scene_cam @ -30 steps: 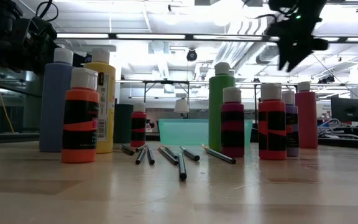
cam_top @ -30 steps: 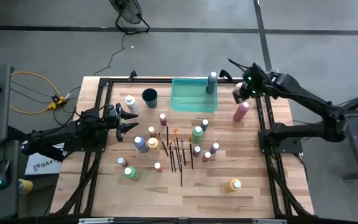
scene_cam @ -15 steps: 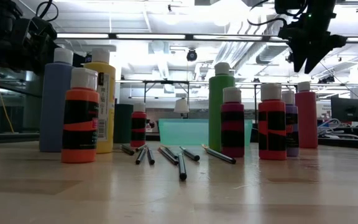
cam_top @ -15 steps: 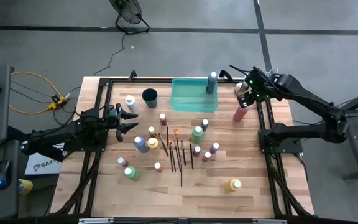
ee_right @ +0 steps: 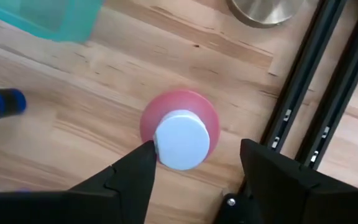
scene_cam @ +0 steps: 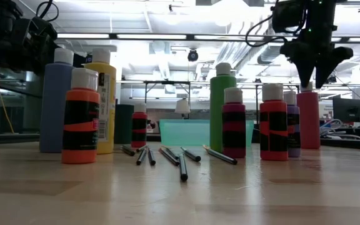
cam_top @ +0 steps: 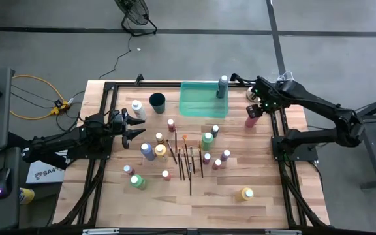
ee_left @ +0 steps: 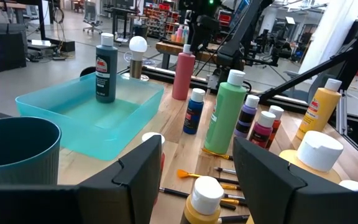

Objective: Pick & Place Paint Supplies
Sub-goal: Put the large pink paint bottle into the green bin

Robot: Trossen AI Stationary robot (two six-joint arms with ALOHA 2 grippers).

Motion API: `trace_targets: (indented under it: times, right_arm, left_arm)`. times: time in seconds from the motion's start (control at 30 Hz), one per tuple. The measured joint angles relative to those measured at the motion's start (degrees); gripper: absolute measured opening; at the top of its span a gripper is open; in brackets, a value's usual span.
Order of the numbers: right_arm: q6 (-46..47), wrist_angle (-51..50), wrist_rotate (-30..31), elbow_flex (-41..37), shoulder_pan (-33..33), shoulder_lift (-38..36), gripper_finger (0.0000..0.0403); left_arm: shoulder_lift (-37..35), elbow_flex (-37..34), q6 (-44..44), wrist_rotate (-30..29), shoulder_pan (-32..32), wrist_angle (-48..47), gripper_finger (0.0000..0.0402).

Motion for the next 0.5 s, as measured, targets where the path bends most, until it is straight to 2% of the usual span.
trace_targets:
  times: [0.23,0.5]
  right_arm:
    - [-0.2,2.9,0.0,-0.1,0.0,0.0,0.0208]
    - [-1.4,3.8,-0.9,-0.1,0.0,0.0,0.017]
  left_arm:
    - [0.0,0.0,0.0,0.0,0.0,0.0,0.0194]
    - [0.0,0.0,0.0,0.0,0.0,0.0,0.0194]
